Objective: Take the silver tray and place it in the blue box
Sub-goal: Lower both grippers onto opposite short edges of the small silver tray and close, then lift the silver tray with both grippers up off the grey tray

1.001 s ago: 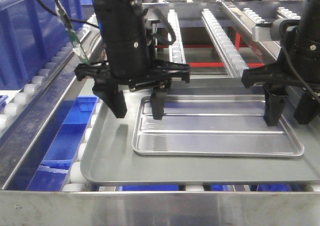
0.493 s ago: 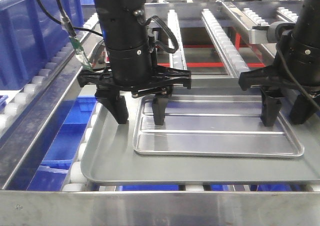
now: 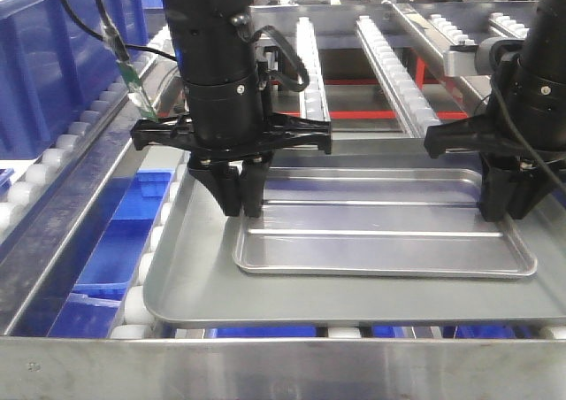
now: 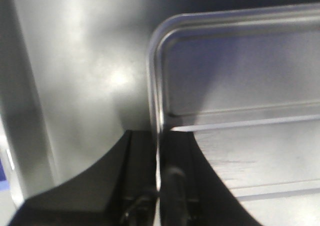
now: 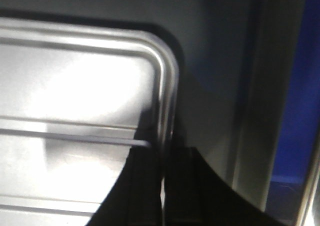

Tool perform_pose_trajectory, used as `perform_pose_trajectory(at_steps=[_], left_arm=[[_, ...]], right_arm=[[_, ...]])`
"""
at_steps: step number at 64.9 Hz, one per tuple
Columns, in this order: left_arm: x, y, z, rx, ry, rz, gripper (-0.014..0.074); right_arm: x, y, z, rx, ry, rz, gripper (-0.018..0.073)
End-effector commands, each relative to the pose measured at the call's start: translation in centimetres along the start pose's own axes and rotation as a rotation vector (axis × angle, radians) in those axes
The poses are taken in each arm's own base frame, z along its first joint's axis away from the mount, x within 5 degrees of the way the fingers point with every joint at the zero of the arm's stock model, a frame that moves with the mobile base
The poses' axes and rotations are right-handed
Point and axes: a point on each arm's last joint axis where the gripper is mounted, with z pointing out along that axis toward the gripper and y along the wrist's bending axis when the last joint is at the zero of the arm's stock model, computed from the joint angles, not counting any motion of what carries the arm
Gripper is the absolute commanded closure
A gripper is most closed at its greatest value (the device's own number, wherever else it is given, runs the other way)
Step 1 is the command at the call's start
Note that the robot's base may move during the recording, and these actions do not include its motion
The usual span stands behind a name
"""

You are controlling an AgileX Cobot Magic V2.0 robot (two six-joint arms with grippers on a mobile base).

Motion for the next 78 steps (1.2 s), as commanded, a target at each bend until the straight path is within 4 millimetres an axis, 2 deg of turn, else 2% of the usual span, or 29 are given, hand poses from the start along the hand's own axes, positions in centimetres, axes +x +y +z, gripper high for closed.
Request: perform_pose_trajectory(at_steps=[1, 12, 22, 38, 52, 64, 71, 78], left_arm=[[-1.1, -0.4, -2.6, 0.046, -0.086, 0.008, 0.0692], [-1.0, -0.1, -3.4, 0.031, -0.082, 0.013, 0.0692], [-0.9, 0.3, -5.9, 0.016, -0.095, 0.021, 0.0692], [-0.4, 0.7, -13.6, 0.052, -0.242, 0.015, 0.0692], [2.1, 1.5, -19.5, -0.016, -0.295, 0.059, 0.0692], [4.7, 1.5, -23.4, 0.010, -0.295, 0.084, 0.0692], [5.7, 1.9, -24.7, 0.016, -0.276, 0.083, 0.0692], [6.3, 2.4, -25.0, -0.006, -0.233, 0.072, 0.0692]], right_arm=[[-0.9, -0.1, -1.3, -0.007, -0.071, -0.015, 0.0503], [-1.2, -0.1, -2.7, -0.008, -0.085, -0.013, 0.0503], [-1.4, -0.2, -6.1, -0.016, -0.133, -0.008, 0.0503], [-0.1, 0.8, -13.4, -0.070, -0.266, -0.044, 0.0503], [1.9, 1.4, -17.1, -0.107, -0.295, -0.056, 0.0503], [3.5, 1.6, -18.9, -0.119, -0.274, -0.048, 0.0503], [4.2, 1.5, -20.0, -0.119, -0.258, -0.054, 0.0503], [4.4, 1.3, -21.8, -0.126, -0.278, -0.049, 0.0503]])
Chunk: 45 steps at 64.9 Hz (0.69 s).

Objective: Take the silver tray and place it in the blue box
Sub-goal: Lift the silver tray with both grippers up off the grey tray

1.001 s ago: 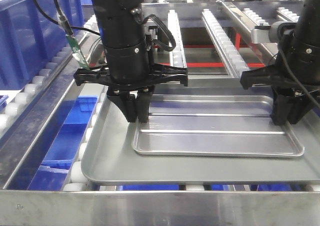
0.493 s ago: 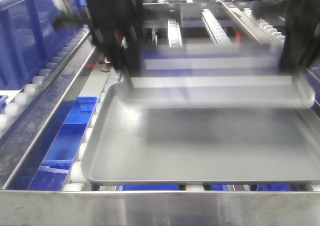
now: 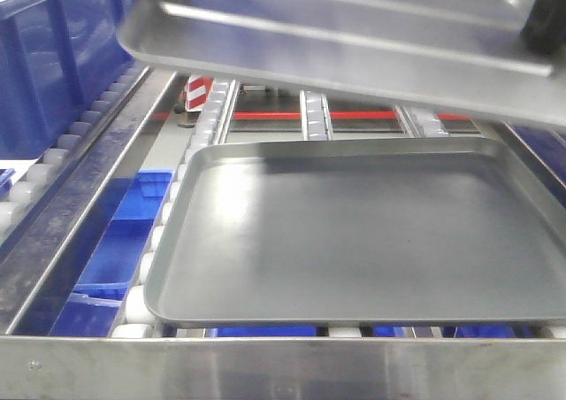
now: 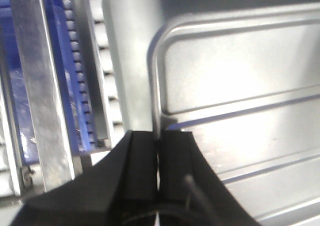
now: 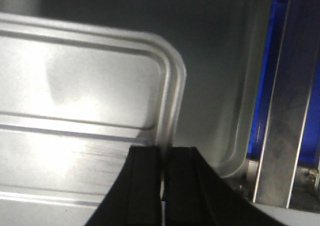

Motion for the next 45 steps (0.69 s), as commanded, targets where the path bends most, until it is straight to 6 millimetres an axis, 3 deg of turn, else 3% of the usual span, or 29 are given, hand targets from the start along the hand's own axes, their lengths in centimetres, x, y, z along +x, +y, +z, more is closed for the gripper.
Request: perform_pose_trajectory(at_steps=[1, 14, 45], left_arm=[[0.2, 1.3, -2.5, -0.047, -0.018, 0.011, 0.0692], [0.2, 1.2, -2.3, -0.045, -0.005, 0.010, 0.0692], [0.1, 1.1, -2.0, -0.052, -0.005, 0.014, 0.0692]], right_arm=[[-0.9, -0.2, -3.3, 0.002, -0.116, -0.033, 0.0503], [-1.9, -0.1, -6.2, -0.007, -0.172, -0.027, 0.0503], [-1.9, -0.2, -6.2, 0.012, -0.165, -0.033, 0.0503]])
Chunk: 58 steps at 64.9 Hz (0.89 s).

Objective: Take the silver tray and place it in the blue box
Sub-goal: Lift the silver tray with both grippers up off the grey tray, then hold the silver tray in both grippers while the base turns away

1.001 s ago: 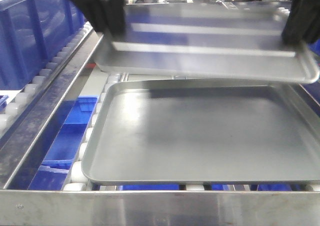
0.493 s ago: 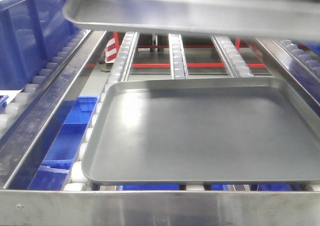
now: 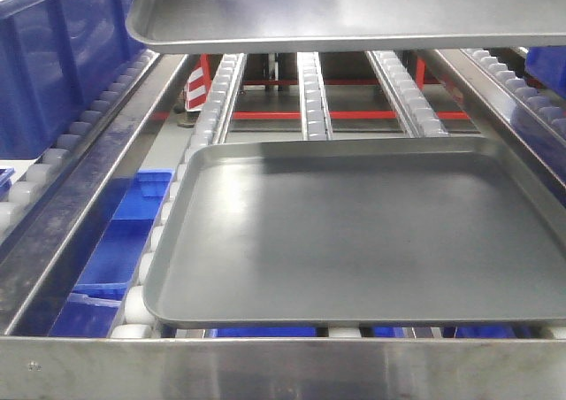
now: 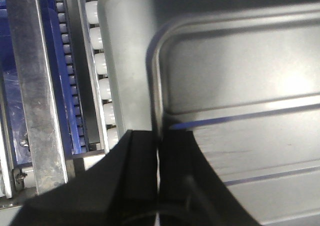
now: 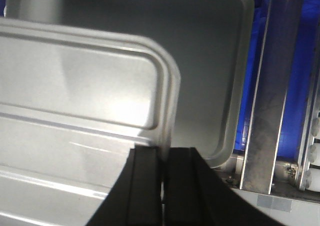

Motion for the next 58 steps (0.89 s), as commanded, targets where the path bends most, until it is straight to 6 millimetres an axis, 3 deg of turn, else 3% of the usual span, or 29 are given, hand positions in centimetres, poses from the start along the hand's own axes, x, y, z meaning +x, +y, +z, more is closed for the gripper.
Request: perform_pose_trajectory(at_steps=[1, 58], left_arm=[[0.13, 1.02, -1.74, -0.062, 0.004, 0.033, 0.0692], [0.13, 1.02, -1.74, -0.062, 0.004, 0.033, 0.0693]], right_arm=[[-0.99, -0.33, -1.96, 0.015, -0.128, -0.033, 0.0503], [-0.97, -0.34, -1.96, 0.016, -0.126, -0.033, 0.0503]])
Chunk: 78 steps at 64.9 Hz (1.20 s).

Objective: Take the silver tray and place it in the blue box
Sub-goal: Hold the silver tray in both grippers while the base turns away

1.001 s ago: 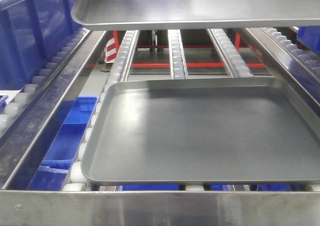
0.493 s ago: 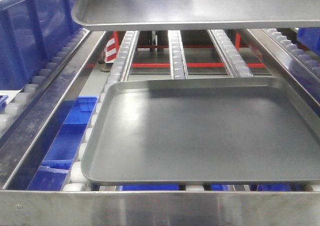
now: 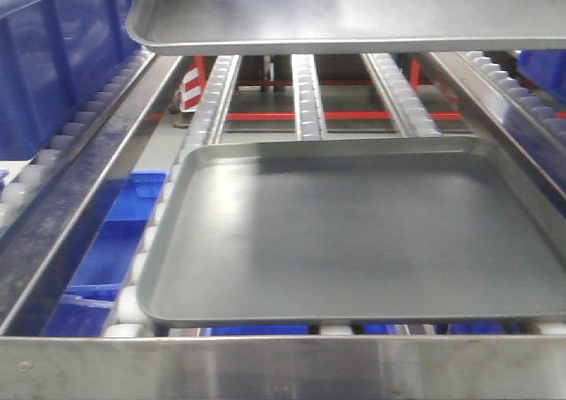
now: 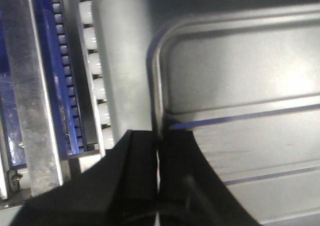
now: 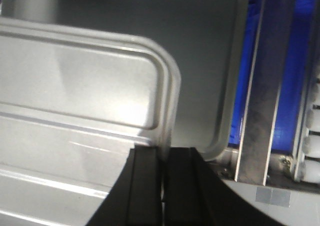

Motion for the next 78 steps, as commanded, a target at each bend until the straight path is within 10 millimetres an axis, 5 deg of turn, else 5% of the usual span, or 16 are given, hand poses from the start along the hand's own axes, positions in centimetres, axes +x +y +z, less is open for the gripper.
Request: perform_pose_trajectory(at_steps=[1, 78], left_arm=[[0.09, 1.07, -1.73, -0.063, 0.004, 0.031, 0.0693], [0.18, 0.98, -1.72, -0.053, 0.013, 0.027, 0.0693]], right_arm=[[-1.01, -0.32, -1.96, 0.014, -0.132, -0.033, 0.0503], [-1.01, -0.32, -1.96, 0.014, -0.132, -0.033, 0.0503]])
